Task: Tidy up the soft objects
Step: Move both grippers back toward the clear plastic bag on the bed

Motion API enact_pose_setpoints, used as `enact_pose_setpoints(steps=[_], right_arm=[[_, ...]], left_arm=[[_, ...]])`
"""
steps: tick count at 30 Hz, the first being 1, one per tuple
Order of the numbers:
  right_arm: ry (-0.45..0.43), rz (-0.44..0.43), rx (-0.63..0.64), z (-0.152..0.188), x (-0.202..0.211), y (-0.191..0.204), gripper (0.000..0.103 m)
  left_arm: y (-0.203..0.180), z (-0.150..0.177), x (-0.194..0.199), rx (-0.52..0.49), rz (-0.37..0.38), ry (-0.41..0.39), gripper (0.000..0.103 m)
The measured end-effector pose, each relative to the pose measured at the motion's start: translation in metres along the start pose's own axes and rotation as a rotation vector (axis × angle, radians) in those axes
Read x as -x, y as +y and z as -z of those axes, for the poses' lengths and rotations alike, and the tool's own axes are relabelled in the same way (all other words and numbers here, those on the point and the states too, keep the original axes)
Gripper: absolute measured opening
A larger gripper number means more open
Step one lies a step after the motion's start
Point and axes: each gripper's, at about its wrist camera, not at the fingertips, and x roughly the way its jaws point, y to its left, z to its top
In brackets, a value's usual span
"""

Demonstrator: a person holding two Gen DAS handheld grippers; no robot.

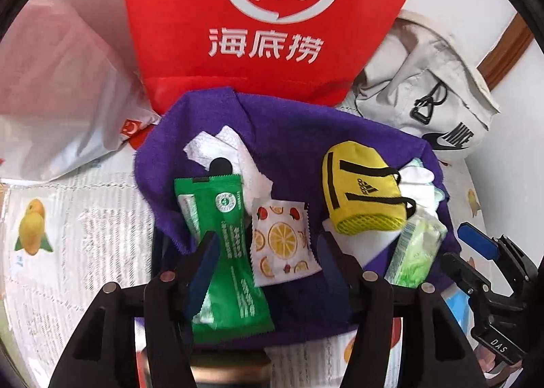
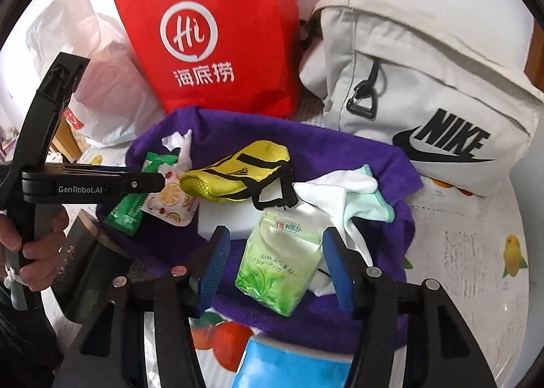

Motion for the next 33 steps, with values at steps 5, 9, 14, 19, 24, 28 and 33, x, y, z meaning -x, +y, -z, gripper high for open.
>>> enact_pose_setpoints(steps=[5,9,14,19,24,28,33], right_arm=[[-0.019,0.008,-0.005,0.011,0.026,0.008,0.056],[-0.040,-0.008,-0.019,0.029,0.056,0.018,0.056],[-0.051,-0.021,-0.018,0.062,0.088,0.035,0.056],[-0.038,-0.057,-0.028,0.099,0.110,0.051,0.056],[-0.033,-0.081,-0.004,0.130,0.125,0.070,0.056],[-0.030,-0.086,-0.003,0.149,0.133,0.078,0.056],[-0.037,-0.074,-0.032,0.170,0.142,0.075,0.056]], left_arm=[[-0.001,0.022,0.033,-0.015,-0.005,-0.043,0.057],[-0.008,0.046,0.066,-0.059,-0.025,-0.131,0.057],[0.000,0.083,0.098,-0.036,-0.008,-0.135,0.057],[0.005,0.130,0.113,-0.013,-0.017,-0.108,0.057],[0.013,0.180,0.109,0.006,-0.049,-0.049,0.057],[0.014,0.216,0.099,-0.002,-0.064,-0.014,0.057],[0.012,0.247,0.082,-0.016,-0.093,0.018,0.057]])
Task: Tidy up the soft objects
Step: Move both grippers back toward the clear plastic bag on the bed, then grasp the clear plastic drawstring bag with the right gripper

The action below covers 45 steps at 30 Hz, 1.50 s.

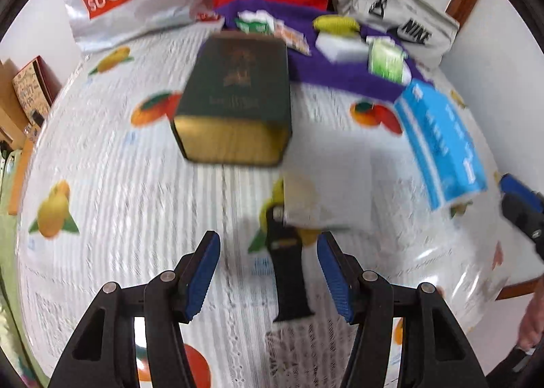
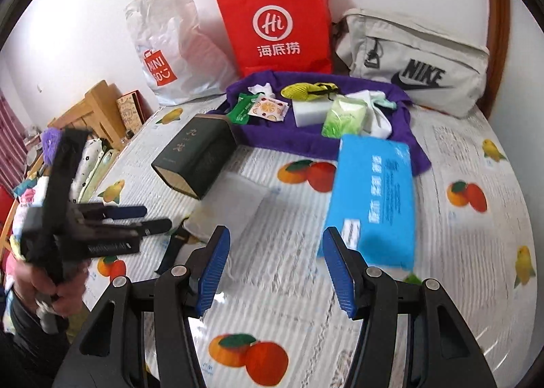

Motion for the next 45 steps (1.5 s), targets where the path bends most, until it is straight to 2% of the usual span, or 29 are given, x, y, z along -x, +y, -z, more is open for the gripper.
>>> enact_pose_setpoints(steps=[3,6,9,11,17,18,19,20,21,29,34,36,38,40,42,45], right_arm=[[0.009,-0.001,-0.022,0.009,0.004,-0.005,0.056],[0.005,0.016,-0.031,0.017,0.010,-0.008,0.056],[0.002,0.022,-0.053,0.024,0.014,-0.013,0.056],[0.006,0.023,-0.068,0.028,0.014,-0.016,0.056],[0.019,0.022,-0.091,0.037,0.009,-0.020,0.056],[0.022,0.017,-0.095,0.038,0.008,-0.021,0.056],[0.026,0.014,-0.097,0.039,0.007,-0.021,0.056],[0.027,0.015,-0.098,0.040,0.006,-0.021,0.056],[0.028,0.014,-0.098,0.040,0.006,-0.022,0.056],[0.037,-0.002,-0.089,0.042,0.001,-0.019,0.056],[0.046,-0.013,-0.074,0.040,-0.003,-0.012,0.056],[0.048,-0.015,-0.066,0.039,-0.005,-0.008,0.056],[0.050,-0.026,-0.055,0.036,-0.006,-0.003,0.056],[0.044,-0.036,-0.029,0.033,-0.007,0.006,0.056],[0.041,-0.043,-0.002,0.030,-0.009,0.015,0.056],[0.052,-0.069,0.034,0.022,-0.020,0.029,0.056]], left_arm=[[0.000,0.010,-0.014,0.028,0.006,0.037,0.057],[-0.005,0.016,-0.014,0.022,-0.017,-0.009,0.057],[-0.011,0.021,-0.017,-0.009,-0.052,-0.021,0.057],[-0.015,0.021,-0.018,-0.041,-0.068,-0.021,0.062],[-0.018,0.025,-0.016,-0.040,-0.105,-0.056,0.061],[-0.020,0.027,-0.015,-0.049,-0.110,-0.060,0.058],[-0.020,0.027,-0.013,-0.050,-0.106,-0.066,0.046],[-0.022,0.029,-0.011,-0.052,-0.103,-0.072,0.028],[-0.022,0.029,-0.010,-0.057,-0.086,-0.073,0.019],[-0.013,0.028,-0.008,-0.032,-0.011,-0.057,0.022],[-0.024,0.029,-0.010,-0.088,-0.070,-0.074,0.020],[-0.022,0.028,-0.009,-0.088,-0.064,-0.077,0.020],[-0.017,0.028,-0.006,-0.080,-0.046,-0.083,0.020],[-0.011,0.029,0.001,-0.087,-0.094,-0.108,0.020],[-0.002,0.028,0.007,-0.079,-0.107,-0.121,0.020],[0.018,0.024,0.011,-0.047,-0.081,-0.116,0.020]])
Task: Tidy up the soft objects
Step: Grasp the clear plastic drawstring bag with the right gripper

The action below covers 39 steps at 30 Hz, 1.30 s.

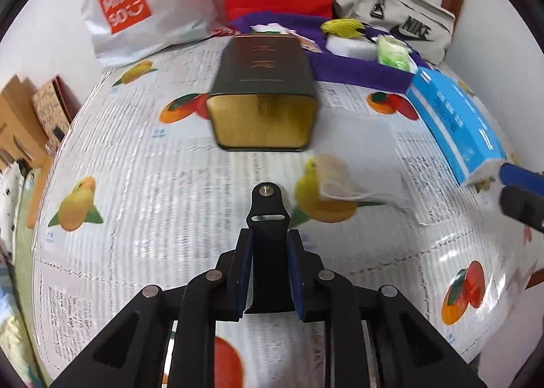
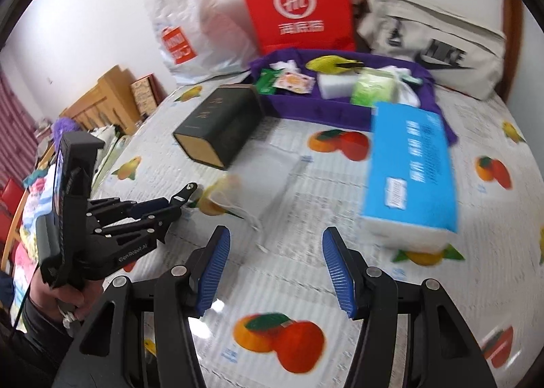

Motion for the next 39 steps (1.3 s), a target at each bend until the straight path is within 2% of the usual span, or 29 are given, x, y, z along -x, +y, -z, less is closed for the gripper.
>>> enact_pose_setpoints(steps=[4,7,12,16,22,25,28,30,31,32,33,34,35,39], right_arm=[[0.027,-0.016,0.037,-0.012,-0.025,0.013,0.057],[0.052,-0.032,0.041,-0.018,-0.046,0.018,0.061],[0.078,-0.010,0.043,-0.026,-0.075,0.020,0.064],[0.090,0.013,0.019,-0.031,-0.095,0.015,0.076],[0.113,0.003,-0.029,-0.042,-0.122,0.012,0.081],[0.097,0.019,0.003,-0.044,-0.129,0.022,0.086],[0.074,0.078,0.045,-0.043,-0.135,0.032,0.085],[0.054,0.130,0.093,-0.040,-0.137,0.039,0.072],[0.040,0.164,0.125,-0.039,-0.138,0.043,0.061],[0.024,0.146,0.144,-0.036,-0.136,0.045,0.046],[0.021,0.138,0.146,-0.036,-0.133,0.046,0.036],[0.020,0.135,0.152,-0.036,-0.131,0.046,0.016],[0.021,0.128,0.155,-0.035,-0.129,0.045,0.008],[0.038,0.095,0.155,-0.029,-0.122,0.041,0.004]], left_arm=[[0.019,-0.004,0.001,0.015,-0.017,-0.004,0.020],[0.030,-0.008,-0.001,0.028,-0.024,-0.010,0.020],[0.044,-0.014,-0.007,0.045,-0.028,-0.006,0.020],[0.048,-0.019,-0.013,0.045,-0.017,0.001,0.020],[0.055,-0.020,-0.024,0.062,-0.004,0.026,0.020],[0.057,-0.020,-0.024,0.067,0.006,0.026,0.020],[0.056,-0.020,-0.025,0.067,0.004,0.028,0.020],[0.057,-0.020,-0.024,0.068,0.002,0.028,0.020],[0.056,-0.019,-0.024,0.069,0.001,0.027,0.020],[0.056,-0.019,-0.024,0.071,0.003,0.026,0.020],[0.056,-0.018,-0.024,0.072,0.005,0.026,0.020],[0.056,-0.017,-0.024,0.077,0.009,0.024,0.020],[0.056,-0.017,-0.024,0.086,0.015,0.023,0.020],[0.054,-0.013,-0.019,0.107,0.067,0.015,0.020]])
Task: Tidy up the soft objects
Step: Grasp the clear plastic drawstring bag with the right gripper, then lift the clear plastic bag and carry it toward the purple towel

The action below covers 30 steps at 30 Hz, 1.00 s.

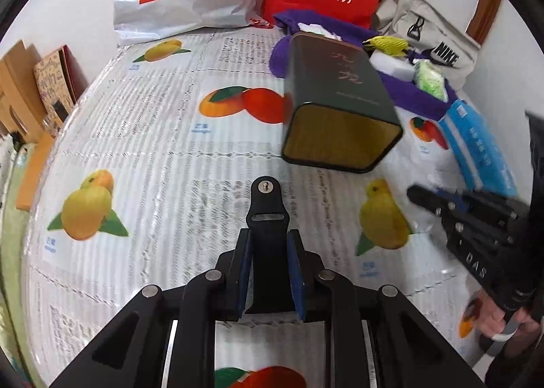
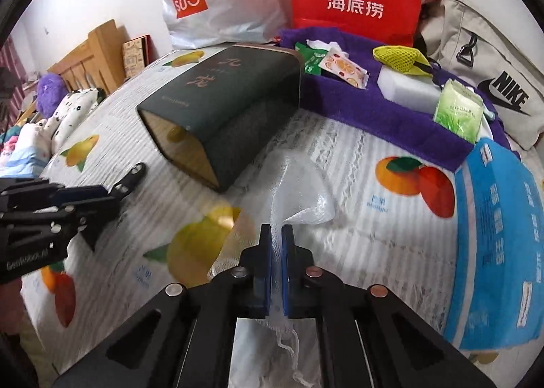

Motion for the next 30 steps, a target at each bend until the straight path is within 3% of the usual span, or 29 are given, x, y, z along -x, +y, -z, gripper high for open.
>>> enact_pose_setpoints(steps=[3,18,30], right_arm=[[0.015,-0.033,-0.023,0.013,0.013,-0.008,0.004],[0.034,0.044,-0.153,0.103,0.089,-0.057,0.004],[-0.013,0.089,-0.224,0.116,0.127,-0.089,0.004]], left_arm=[[-0.004,0.004,0.003,0.007,0.024,0.006,0.020],[-0.047,0.018,0.023,-0.051,0.018,-0.026,0.020],[-0.052,0.021,0.040,-0.006,0.015,-0.045,0.020]])
